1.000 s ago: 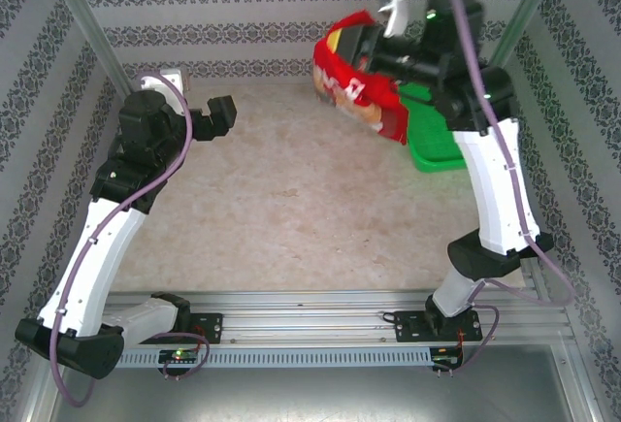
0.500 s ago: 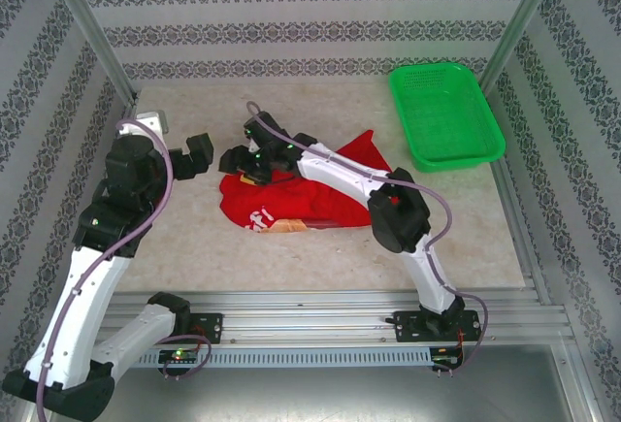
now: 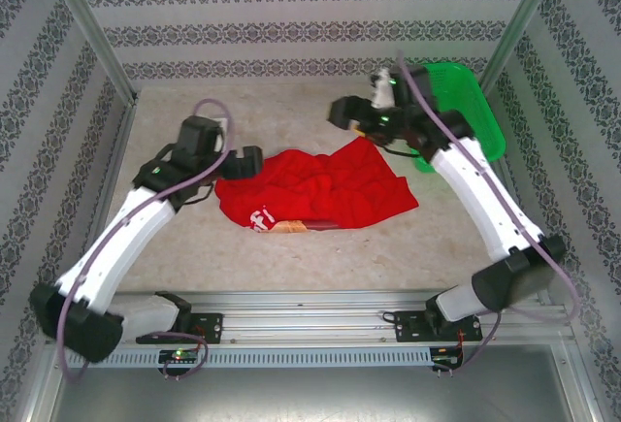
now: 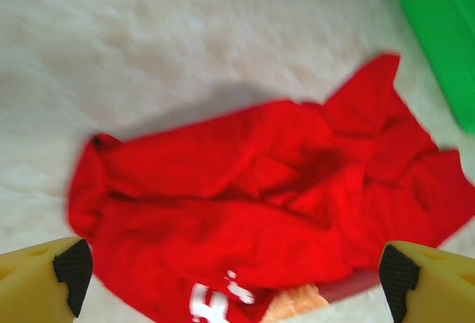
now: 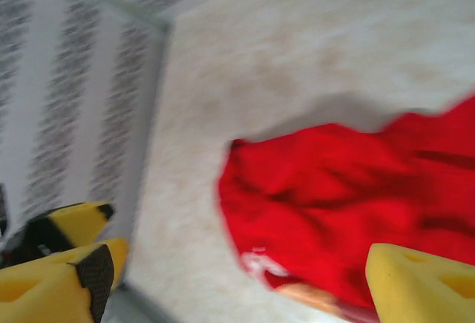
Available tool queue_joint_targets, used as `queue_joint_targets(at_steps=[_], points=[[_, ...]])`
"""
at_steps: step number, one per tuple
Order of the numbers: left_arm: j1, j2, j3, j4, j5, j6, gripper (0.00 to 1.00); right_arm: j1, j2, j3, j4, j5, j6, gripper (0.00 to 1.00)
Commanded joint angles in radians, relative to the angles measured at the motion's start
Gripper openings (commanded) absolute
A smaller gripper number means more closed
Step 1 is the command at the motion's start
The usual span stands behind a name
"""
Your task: Fold and stack the t-shirts
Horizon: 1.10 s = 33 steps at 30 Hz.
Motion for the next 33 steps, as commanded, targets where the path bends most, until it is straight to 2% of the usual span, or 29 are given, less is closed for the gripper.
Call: queue_joint_targets(at_steps=[1, 4, 7, 13, 17, 22, 23, 25, 28, 33], points=[[-0.040, 0.132, 0.089, -0.085, 0.128, -0.028, 1.00, -0.055, -0.043, -0.193, -0.088, 0.013, -0.129, 0.91], [-0.091, 0.276, 0.163, -0.102, 0.168, -0.004, 0.96, -0.113, -0.086, -0.330, -0.050, -0.017, -0.130, 0.92], [-0.110, 0.410, 0.240, -0.099, 0.227, -0.002, 0.85, -0.128, -0.102, -0.406, -0.013, -0.036, -0.112, 0.91], [-0.133, 0.653, 0.429, -0.178, 0.220, 0.035, 0.70, -0.138, -0.119, -0.444, 0.007, -0.046, -0.114, 0.92], [-0.147, 0.752, 0.500, -0.232, 0.230, 0.056, 0.63, -0.159, -0.135, -0.462, -0.005, -0.047, -0.129, 0.92], [-0.178, 0.800, 0.493, -0.196, 0.274, 0.049, 0.63, -0.196, -0.139, -0.515, 0.056, -0.092, -0.105, 0.92], [-0.179, 0.810, 0.485, -0.177, 0.291, 0.041, 0.60, -0.199, -0.131, -0.518, 0.063, -0.098, -0.101, 0.92], [-0.180, 0.822, 0.460, -0.149, 0.327, 0.027, 0.48, -0.200, -0.119, -0.520, 0.078, -0.101, -0.095, 0.92], [-0.179, 0.789, 0.421, -0.138, 0.313, 0.022, 0.26, -0.202, -0.111, -0.519, 0.087, -0.102, -0.090, 0.92], [-0.179, 0.630, 0.302, -0.072, 0.283, 0.021, 0.16, -0.201, -0.099, -0.537, 0.101, -0.108, -0.092, 0.91]])
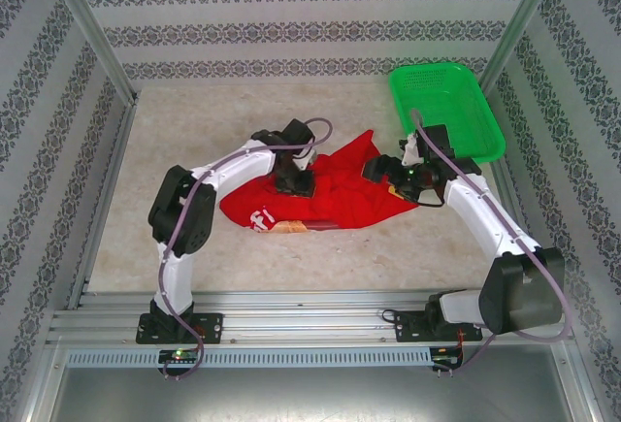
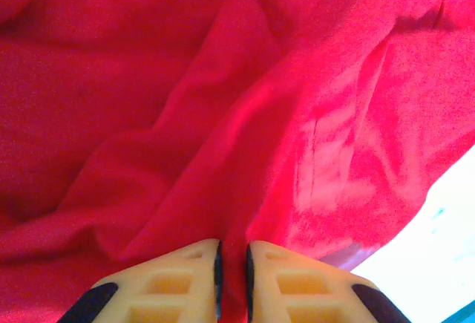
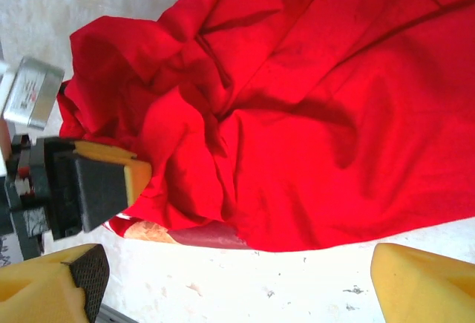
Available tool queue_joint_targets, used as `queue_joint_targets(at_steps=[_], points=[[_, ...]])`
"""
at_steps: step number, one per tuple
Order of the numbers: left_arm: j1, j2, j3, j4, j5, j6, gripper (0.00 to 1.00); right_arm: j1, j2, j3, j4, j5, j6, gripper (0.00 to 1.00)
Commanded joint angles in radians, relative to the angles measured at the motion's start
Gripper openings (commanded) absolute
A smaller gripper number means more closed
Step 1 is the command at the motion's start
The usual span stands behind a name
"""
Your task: Fold and stack the t-shirts
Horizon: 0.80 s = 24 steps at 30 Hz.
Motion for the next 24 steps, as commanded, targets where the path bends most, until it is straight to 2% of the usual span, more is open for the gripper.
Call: queue_joint_targets(at_steps=[1, 4, 9, 16, 21, 24], points=[[-0.006, -0.147, -0.072, 0.052, -0.017, 0.000, 0.10, -0.003, 0.015, -0.027, 0.030, -0.025, 0.011, 0.91], [-0.004, -0.243, -0.177, 0.091, -0.056, -0.013, 0.04, -0.003, 0.025, -0.038, 0.046, -0.031, 0.018, 0.91], [0.001, -0.418, -0.334, 0.187, -0.068, -0.066, 0.02, -0.004, 0.039, -0.032, 0.051, -0.040, 0.012, 0.91], [0.000, -0.660, -0.636, 0.323, -0.084, -0.160, 0.02, 0.017, 0.059, -0.025, 0.065, -0.057, 0.011, 0.91], [0.000, -0.867, -0.887, 0.411, -0.090, -0.276, 0.05, 0.020, 0.062, -0.032, 0.063, -0.059, 0.003, 0.91], [-0.001, -0.973, -0.983, 0.418, -0.101, -0.331, 0.06, 0.022, 0.074, -0.033, 0.067, -0.065, 0.005, 0.91]])
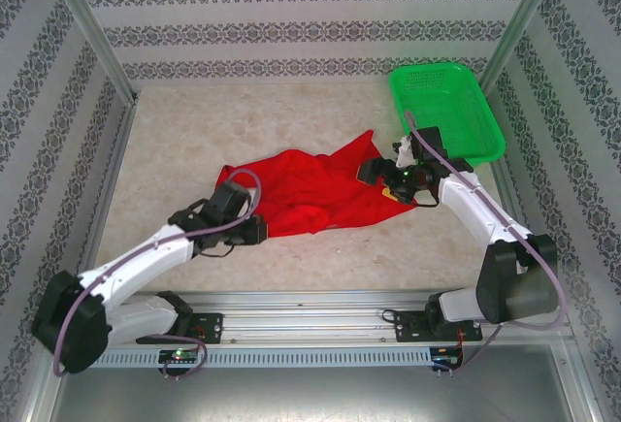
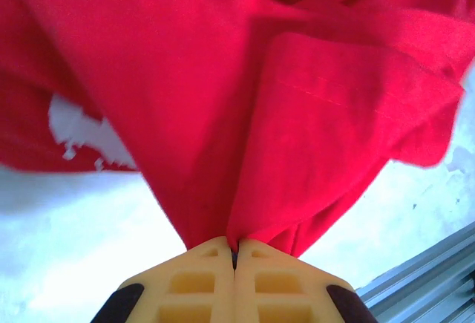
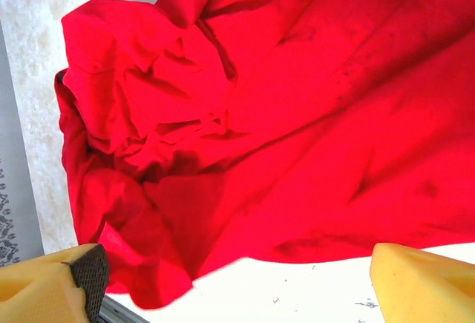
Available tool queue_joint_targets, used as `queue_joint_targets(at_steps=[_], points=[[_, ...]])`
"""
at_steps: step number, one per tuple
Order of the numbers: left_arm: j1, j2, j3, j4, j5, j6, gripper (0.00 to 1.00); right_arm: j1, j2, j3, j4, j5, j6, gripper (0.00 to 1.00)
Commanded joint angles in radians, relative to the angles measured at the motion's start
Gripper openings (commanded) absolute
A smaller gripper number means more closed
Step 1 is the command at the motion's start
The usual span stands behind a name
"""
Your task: Fold and stack the t-shirts
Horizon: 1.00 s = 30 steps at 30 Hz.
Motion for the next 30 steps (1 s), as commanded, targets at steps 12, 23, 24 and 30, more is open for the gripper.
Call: queue_joint_targets(at_steps=[12, 23, 24, 30], points=[[0.000, -0.227, -0.140, -0.180, -0.175, -0.187, 0.23, 0.043, 0.045, -0.005, -0.003, -0.018, -0.015, 0.91], [0.000, -0.214, -0.126, -0.001, -0.185, -0.382, 0.72, 0.099, 0.134, 0.070, -0.122, 0.071, -0.079, 0.91], [0.001, -0.174, -0.112, 0.011, -0.167, -0.396, 0.72, 0.111, 0.148, 0.081, -0.132, 0.088, -0.087, 0.90], [0.002, 0.103, -0.025, 0.049, -0.081, -0.422, 0.70, 0.177, 0.229, 0.131, -0.180, 0.151, -0.102, 0.88]])
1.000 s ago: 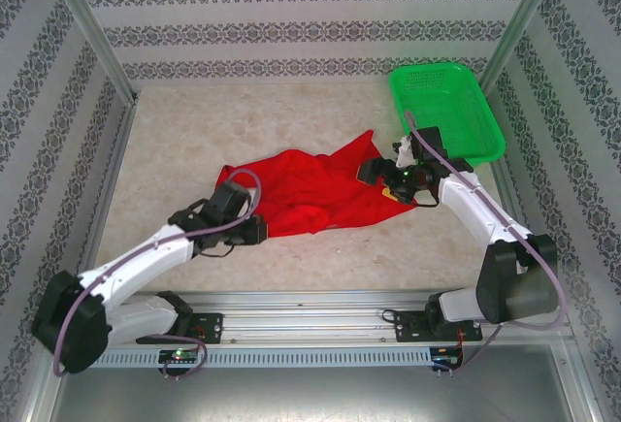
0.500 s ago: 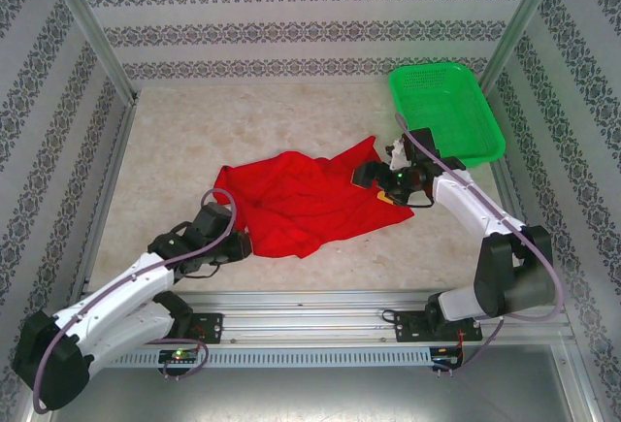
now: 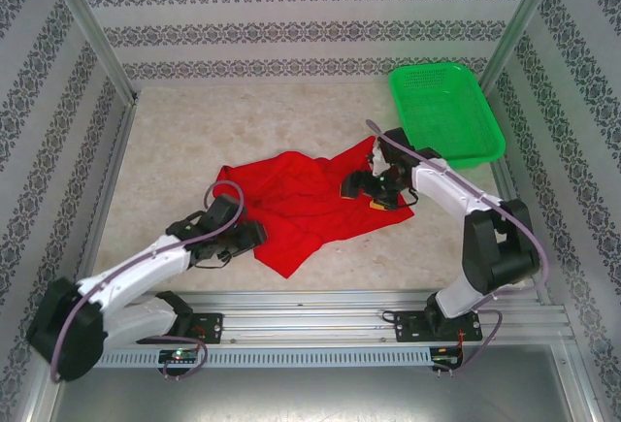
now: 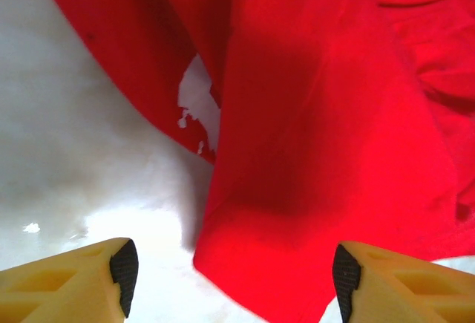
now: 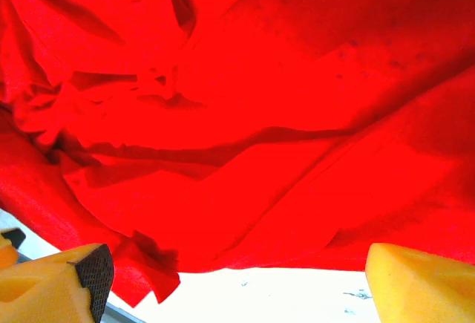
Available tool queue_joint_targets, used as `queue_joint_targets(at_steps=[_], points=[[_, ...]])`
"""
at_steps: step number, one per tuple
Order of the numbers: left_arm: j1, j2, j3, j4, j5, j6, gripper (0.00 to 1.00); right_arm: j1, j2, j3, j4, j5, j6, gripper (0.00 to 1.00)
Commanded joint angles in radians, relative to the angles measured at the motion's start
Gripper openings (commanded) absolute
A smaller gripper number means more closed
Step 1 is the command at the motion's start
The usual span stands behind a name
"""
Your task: Fold and stack the t-shirts
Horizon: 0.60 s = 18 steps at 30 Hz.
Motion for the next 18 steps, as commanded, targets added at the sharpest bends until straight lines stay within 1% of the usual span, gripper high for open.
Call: queue_joint_targets(at_steps=[1, 4, 5, 6, 8, 12, 15, 18], points=[[0.002, 0.087, 0.047, 0.054, 0.032, -0.041, 0.68, 0.025, 0.030, 0.029, -0.052, 0.050, -0.029, 0.87], [0.008, 0.156, 0.074, 0.064, 0.019, -0.030, 0.61, 0.031, 0.034, 0.020, -0.049, 0.054, -0.026, 0.87], [0.014, 0.186, 0.079, 0.072, 0.019, -0.026, 0.56, 0.031, 0.033, 0.016, -0.046, 0.051, -0.023, 0.86], [0.023, 0.211, 0.082, 0.092, 0.019, -0.020, 0.49, 0.032, 0.031, 0.013, -0.042, 0.048, -0.026, 0.86], [0.048, 0.271, 0.091, 0.138, 0.019, -0.003, 0.38, 0.030, 0.027, 0.008, -0.034, 0.043, -0.025, 0.86], [0.085, 0.403, 0.217, 0.150, 0.045, 0.097, 0.18, 0.030, 0.022, 0.006, -0.033, 0.041, -0.030, 0.85], [0.086, 0.438, 0.339, 0.112, 0.085, 0.171, 0.10, 0.027, 0.021, 0.005, -0.044, 0.050, -0.037, 0.84], [0.086, 0.402, 0.430, 0.028, 0.098, 0.218, 0.10, 0.016, 0.006, -0.008, -0.049, 0.061, -0.041, 0.84]])
